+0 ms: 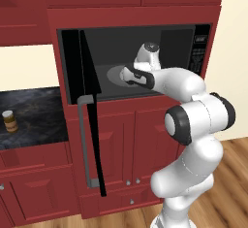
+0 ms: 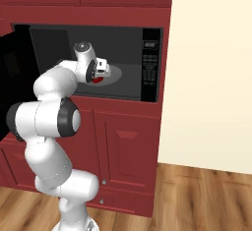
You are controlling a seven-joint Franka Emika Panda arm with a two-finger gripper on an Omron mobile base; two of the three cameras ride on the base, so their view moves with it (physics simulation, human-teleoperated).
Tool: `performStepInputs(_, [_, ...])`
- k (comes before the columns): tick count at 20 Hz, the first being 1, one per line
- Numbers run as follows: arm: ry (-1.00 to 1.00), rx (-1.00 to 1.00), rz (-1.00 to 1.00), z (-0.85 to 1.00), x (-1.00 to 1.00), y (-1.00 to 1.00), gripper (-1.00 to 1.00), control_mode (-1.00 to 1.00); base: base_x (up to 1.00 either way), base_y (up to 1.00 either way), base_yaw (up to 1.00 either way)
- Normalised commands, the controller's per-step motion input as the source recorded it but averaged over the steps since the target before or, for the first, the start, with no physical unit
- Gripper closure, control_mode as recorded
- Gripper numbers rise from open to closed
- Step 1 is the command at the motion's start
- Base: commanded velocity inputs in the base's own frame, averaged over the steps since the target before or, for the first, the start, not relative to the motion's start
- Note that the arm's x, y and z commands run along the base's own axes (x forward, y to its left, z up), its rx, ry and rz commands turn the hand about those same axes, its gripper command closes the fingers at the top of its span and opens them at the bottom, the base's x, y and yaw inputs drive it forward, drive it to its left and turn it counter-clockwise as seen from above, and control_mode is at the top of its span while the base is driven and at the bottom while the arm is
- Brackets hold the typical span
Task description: Pick the mug from the counter and place it inside the microwave. Then close the microwave.
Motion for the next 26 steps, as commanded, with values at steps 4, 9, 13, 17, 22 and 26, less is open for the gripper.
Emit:
performStepInputs(4, [0.0,0.0,0.0,-0.07,0.17,0.0,1.0,-1.0,0.0,0.0,0.0])
performStepInputs(9, [0.0,0.0,0.0,-0.2,0.03,0.0,1.0,-1.0,0.0,0.0,0.0])
performStepInputs(13, [0.0,0.0,0.0,-0.11,0.01,0.0,1.0,-1.0,0.0,0.0,0.0])
performStepInputs(17, [0.0,0.0,0.0,0.0,0.0,0.0,1.0,-1.0,0.0,0.0,0.0])
performStepInputs(22, [0.0,0.0,0.0,0.0,0.0,0.0,-1.0,-1.0,0.0,0.0,0.0])
performStepInputs(26, [0.0,0.0,0.0,0.0,0.0,0.0,-1.0,-1.0,0.0,0.0,0.0])
